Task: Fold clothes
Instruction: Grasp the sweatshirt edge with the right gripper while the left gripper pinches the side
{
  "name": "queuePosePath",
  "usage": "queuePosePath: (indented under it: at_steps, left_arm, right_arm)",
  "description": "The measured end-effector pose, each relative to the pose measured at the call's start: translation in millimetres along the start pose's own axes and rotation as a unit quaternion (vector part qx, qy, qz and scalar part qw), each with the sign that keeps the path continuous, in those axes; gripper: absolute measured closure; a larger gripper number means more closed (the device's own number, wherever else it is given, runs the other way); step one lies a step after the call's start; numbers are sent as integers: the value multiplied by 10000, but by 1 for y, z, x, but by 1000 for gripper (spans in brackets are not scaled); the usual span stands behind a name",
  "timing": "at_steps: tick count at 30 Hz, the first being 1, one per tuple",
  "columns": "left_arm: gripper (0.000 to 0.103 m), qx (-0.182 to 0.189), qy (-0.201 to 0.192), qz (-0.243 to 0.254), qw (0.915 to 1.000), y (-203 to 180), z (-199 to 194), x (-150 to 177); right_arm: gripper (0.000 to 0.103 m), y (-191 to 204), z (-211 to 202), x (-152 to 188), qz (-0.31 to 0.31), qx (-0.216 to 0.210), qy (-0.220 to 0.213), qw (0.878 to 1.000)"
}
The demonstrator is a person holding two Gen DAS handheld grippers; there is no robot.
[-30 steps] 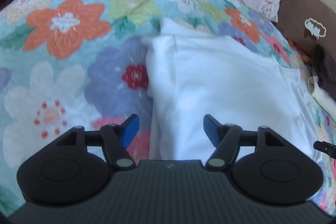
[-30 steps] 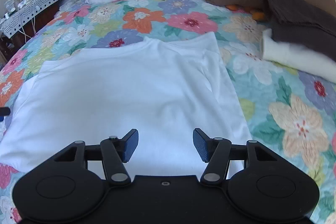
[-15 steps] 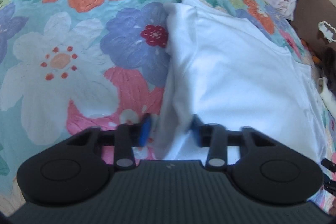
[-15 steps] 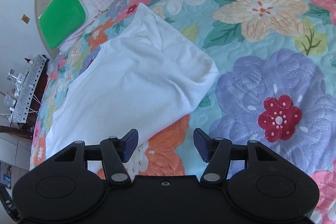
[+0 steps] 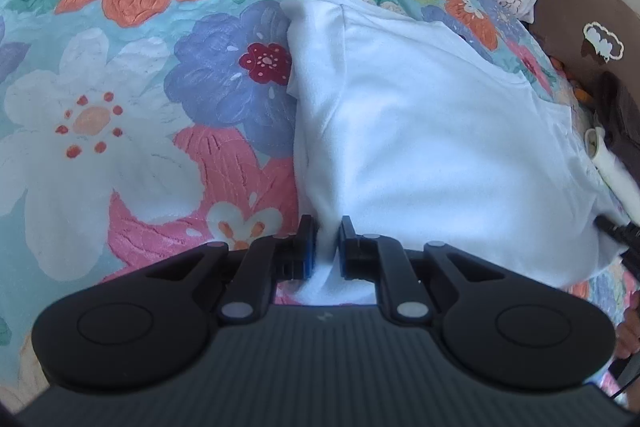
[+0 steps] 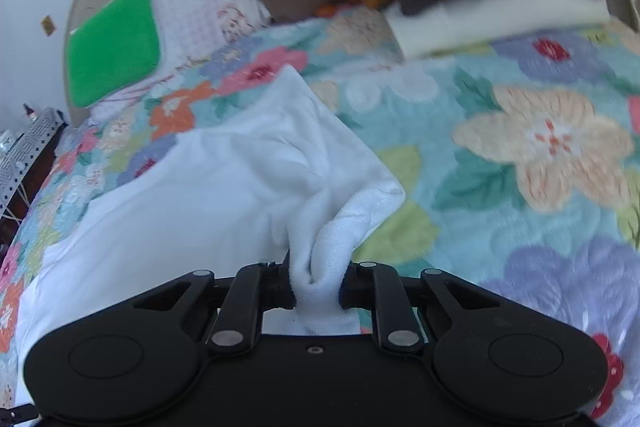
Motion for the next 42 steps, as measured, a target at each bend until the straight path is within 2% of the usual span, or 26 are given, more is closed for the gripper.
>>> queuePosePath:
  at_steps: [2, 4, 8, 11, 15, 16, 22, 28, 31, 33, 35, 37, 40, 42]
  left_arm:
    - [90, -184, 128, 264, 9994, -2, 3, 4]
    - [89, -309, 201, 389, 9986, -1, 8, 6]
    - [88, -67, 288, 201, 9994, 4, 9, 5]
    - [88, 205, 347, 68, 9992, 8, 7, 2]
    - [85, 350, 375, -138, 9986, 16, 7, -1]
    - [85, 396, 377, -177, 9983, 16, 8, -1]
    - [85, 683, 322, -178, 9970, 22, 0, -5]
    - [80, 680, -115, 85, 9976, 22, -24, -26]
    - [80, 1045, -236, -29, 9942, 19, -31, -32]
    - [80, 1209, -315, -34, 9922, 17, -35, -34]
    - [80, 1380, -368, -42, 9897, 13, -38, -34]
    - [80, 1649, -355, -163, 9855, 8, -37, -34]
    - [80, 1935, -246, -358, 9801, 6, -32, -32]
    - [80, 2054, -178, -413, 9777, 4, -29, -32]
  right_arm:
    - [84, 27, -13, -17, -462, -241, -249, 9983]
    - [84, 60, -22, -30, -716, -633, -280, 9950]
    - [84, 147, -37, -39, -1342, -1578, -158, 9782]
    - [85, 204, -30, -15, -1575, -2236, 266, 9615]
    - [85, 270, -20, 22, -1848, -2991, 878, 9320]
    - [86, 280, -14, 37, -1998, -3041, 1067, 9253]
    - [86, 283, 9, 103, -2645, -2812, 1544, 9095]
    - [85, 287, 1, 92, -2737, -2991, 1435, 9028]
    - [85, 298, -12, 93, -3115, -3104, 1346, 8880]
    - [85, 307, -13, 110, -3841, -2889, 1299, 8673]
    - [85, 309, -8, 130, -4309, -2642, 1322, 8527]
    - [85, 309, -7, 141, -4504, -2560, 1236, 8464]
    - [85, 312, -15, 141, -4437, -2601, 1122, 8502]
    - [85, 315, -18, 146, -4765, -2357, 979, 8413]
Point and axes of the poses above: each gripper's, at about its wrist camera, not at the fingertips, and z roughly the way its jaws point, y to its left, x to its underside, the point moved 9 cm from there along z, roughly the way its jaws point
